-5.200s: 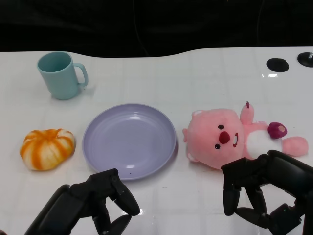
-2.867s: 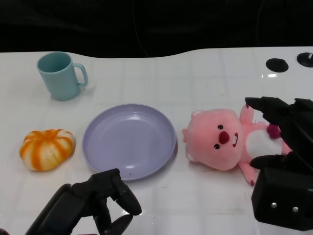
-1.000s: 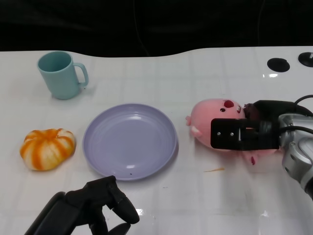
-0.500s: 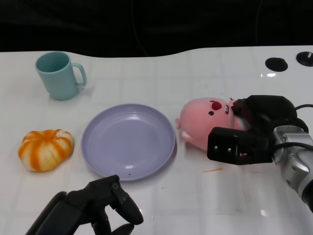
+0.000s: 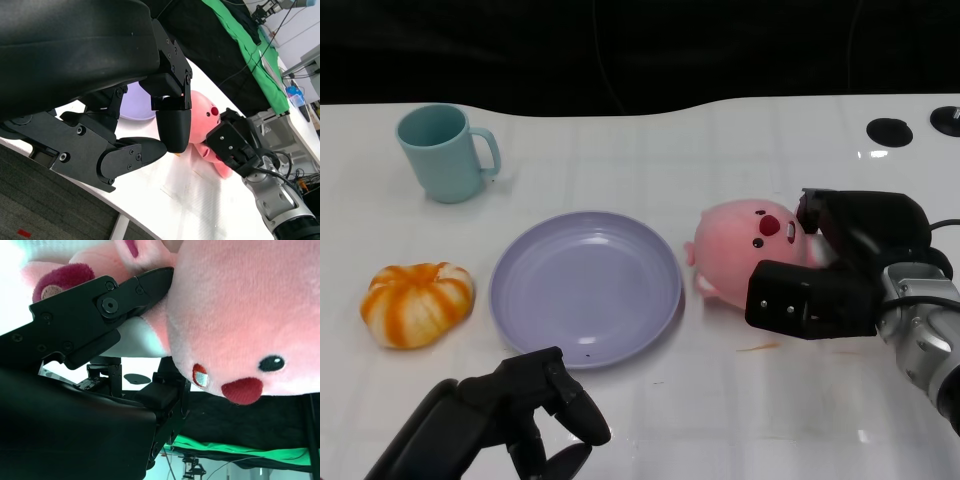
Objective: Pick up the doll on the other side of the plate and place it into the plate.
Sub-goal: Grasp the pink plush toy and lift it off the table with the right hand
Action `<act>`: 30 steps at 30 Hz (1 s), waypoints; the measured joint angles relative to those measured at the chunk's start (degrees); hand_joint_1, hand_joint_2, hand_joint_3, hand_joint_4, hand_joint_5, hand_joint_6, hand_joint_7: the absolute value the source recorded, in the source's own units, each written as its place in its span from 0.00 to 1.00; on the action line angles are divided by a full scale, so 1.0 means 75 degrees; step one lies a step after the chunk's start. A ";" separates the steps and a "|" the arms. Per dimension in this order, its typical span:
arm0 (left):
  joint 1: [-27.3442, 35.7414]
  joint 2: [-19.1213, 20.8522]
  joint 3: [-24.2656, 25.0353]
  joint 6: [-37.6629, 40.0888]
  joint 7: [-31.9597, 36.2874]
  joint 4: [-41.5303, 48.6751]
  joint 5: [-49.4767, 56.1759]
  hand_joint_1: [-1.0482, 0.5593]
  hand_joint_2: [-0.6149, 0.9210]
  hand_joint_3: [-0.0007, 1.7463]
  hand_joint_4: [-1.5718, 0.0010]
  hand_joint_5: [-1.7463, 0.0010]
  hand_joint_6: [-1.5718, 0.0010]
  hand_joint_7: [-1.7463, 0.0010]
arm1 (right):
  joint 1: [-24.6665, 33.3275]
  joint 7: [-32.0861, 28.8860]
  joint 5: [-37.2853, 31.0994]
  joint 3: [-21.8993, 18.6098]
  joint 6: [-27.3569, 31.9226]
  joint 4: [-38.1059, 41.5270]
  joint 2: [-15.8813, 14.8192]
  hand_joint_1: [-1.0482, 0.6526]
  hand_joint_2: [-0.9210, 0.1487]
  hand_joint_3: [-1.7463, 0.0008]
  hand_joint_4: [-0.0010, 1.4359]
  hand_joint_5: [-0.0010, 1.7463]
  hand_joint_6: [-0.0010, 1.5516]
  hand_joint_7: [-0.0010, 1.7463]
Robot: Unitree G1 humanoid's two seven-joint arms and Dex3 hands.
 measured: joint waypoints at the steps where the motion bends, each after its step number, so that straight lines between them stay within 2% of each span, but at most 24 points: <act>1: -0.0009 0.0001 -0.0001 -0.0035 0.0000 0.0053 -0.0001 0.51 0.87 0.47 0.58 0.01 0.61 0.22 | 0.0000 -0.0102 0.0035 -0.0056 -0.0031 0.0000 -0.0006 0.44 0.08 0.81 0.65 1.00 0.41 1.00; 5: -0.0043 0.0006 -0.0005 -0.0158 0.0000 0.0234 0.0002 0.51 0.87 0.47 0.58 0.01 0.62 0.23 | 0.0058 -0.0581 0.0185 -0.0216 -0.0586 -0.0066 -0.0171 0.47 0.14 0.80 0.67 1.00 0.42 0.99; 6: -0.0043 0.0007 -0.0005 -0.0177 0.0000 0.0236 0.0003 0.51 0.87 0.47 0.58 0.01 0.62 0.23 | 0.0095 -0.0716 0.0245 -0.0291 -0.0724 -0.0112 -0.0214 0.47 0.24 0.66 0.68 1.00 0.44 1.00; 8: -0.0036 0.0008 -0.0005 -0.0191 0.0000 0.0244 0.0005 0.51 0.87 0.47 0.58 0.01 0.61 0.24 | 0.0163 -0.0862 0.0334 -0.0395 -0.0868 -0.0258 -0.0261 0.48 0.39 0.47 0.67 1.00 0.45 1.00; 11: -0.0011 0.0010 -0.0002 -0.0235 0.0000 0.0250 0.0010 0.51 0.87 0.46 0.58 0.01 0.61 0.25 | 0.0279 -0.0951 0.0536 -0.0616 -0.1051 -0.0595 -0.0280 0.47 0.48 0.33 0.70 1.00 0.49 1.00; 15: 0.0005 0.0012 0.0002 -0.0286 0.0000 0.0261 0.0011 0.51 0.87 0.46 0.58 0.01 0.61 0.24 | 0.0419 -0.0895 0.0749 -0.0814 -0.1217 -0.1074 -0.0285 0.47 0.51 0.27 0.69 1.00 0.50 1.00; 22: -0.0001 0.0025 0.0002 -0.0354 0.0000 0.0341 0.0014 0.52 0.87 0.46 0.58 0.01 0.61 0.24 | 0.0570 -0.0430 0.0934 -0.0955 -0.1337 -0.1938 -0.0266 0.48 0.53 0.26 0.67 1.00 0.51 1.00; 30: -0.0025 0.0021 -0.0153 -0.0343 0.0001 0.0368 0.0124 0.51 0.87 0.46 0.58 0.01 0.61 0.24 | 0.0280 0.0312 0.0982 -0.0868 -0.1322 -0.2519 0.0183 0.45 0.58 0.18 0.68 1.00 0.49 1.00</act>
